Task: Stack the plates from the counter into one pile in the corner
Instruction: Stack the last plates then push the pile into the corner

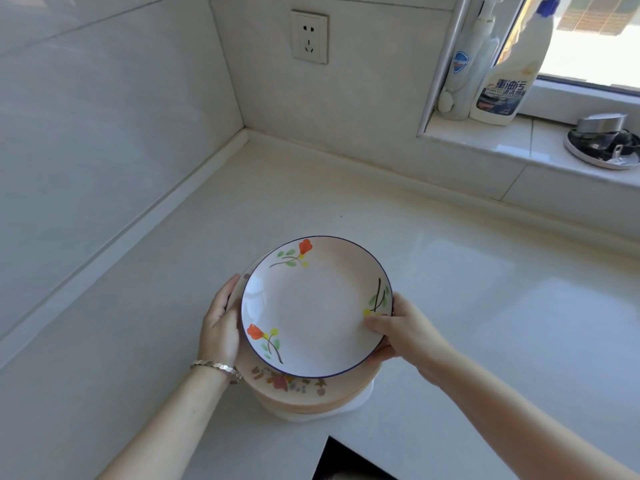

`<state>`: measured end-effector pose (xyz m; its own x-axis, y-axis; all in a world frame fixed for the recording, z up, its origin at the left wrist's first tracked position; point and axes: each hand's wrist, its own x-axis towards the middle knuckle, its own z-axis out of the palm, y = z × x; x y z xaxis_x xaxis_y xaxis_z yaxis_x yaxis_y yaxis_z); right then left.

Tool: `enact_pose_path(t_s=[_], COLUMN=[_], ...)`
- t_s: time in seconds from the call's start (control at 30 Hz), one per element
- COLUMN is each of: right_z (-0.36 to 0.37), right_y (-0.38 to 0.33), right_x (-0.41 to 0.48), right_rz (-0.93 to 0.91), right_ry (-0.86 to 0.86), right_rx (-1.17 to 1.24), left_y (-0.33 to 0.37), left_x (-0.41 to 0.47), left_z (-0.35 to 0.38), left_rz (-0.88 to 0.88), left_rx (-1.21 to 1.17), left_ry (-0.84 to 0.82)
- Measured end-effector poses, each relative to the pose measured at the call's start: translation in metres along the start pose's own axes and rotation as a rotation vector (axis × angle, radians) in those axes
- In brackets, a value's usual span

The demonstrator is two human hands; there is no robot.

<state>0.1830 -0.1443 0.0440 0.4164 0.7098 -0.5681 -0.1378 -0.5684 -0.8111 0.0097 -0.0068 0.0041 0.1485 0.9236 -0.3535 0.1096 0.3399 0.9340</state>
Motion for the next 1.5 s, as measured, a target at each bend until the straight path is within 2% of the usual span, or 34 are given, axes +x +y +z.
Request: enact_pose_path(t_s=[0.13,0.37,0.53,0.67,0.73,0.8,0.87,0.9,1.0,1.1,1.2,1.3,1.5], right_z=[0.008,0.007,0.002,-0.005,-0.013,-0.027,-0.046,-0.058,-0.103,-0.156,-0.216,-0.28,-0.407], right_y=[0.004,0.003,-0.001,0.0,-0.002,-0.004,-0.003,0.0,0.022,0.055,0.094,0.14,0.229], right_x=[0.003,0.002,-0.001,-0.001,0.0,0.001,0.0,-0.001,-0.01,-0.029,-0.056,-0.09,-0.16], right_rz=[-0.094,-0.082,-0.07,-0.072,-0.066,-0.062,-0.055,-0.047,0.02,0.097,0.169,0.228,0.325], right_ry=[0.125,0.186,0.143,0.135,0.151,0.188,0.217,0.225,0.25,0.29,0.338,0.381,0.501], right_rx=[-0.416,-0.735,-0.782,-0.699,-0.669,-0.639,-0.596,-0.573,-0.537,-0.51,-0.405,-0.353,-0.147], left_y=[0.0,0.0,0.002,0.014,0.023,0.035,0.044,0.047,0.055,0.043,0.02,-0.007,-0.063], left_x=[-0.001,-0.004,-0.006,0.0,-0.003,-0.014,-0.026,-0.035,-0.072,-0.099,-0.122,-0.156,-0.242], left_z=[0.0,0.001,0.002,-0.005,0.001,0.018,0.045,0.063,0.128,0.199,0.267,0.334,0.464], left_rz=[0.0,0.0,-0.028,-0.088,0.1,0.518,0.926,1.001,0.807,0.674,0.609,0.583,0.591], left_rx=[-0.017,-0.087,-0.1,0.065,0.387,0.687,0.845,0.879,1.029,1.236,1.199,1.269,1.336], left_ry=[0.02,0.017,0.019,0.031,0.072,0.089,-0.014,-0.128,-0.541,-0.812,-0.956,-1.047,-1.131])
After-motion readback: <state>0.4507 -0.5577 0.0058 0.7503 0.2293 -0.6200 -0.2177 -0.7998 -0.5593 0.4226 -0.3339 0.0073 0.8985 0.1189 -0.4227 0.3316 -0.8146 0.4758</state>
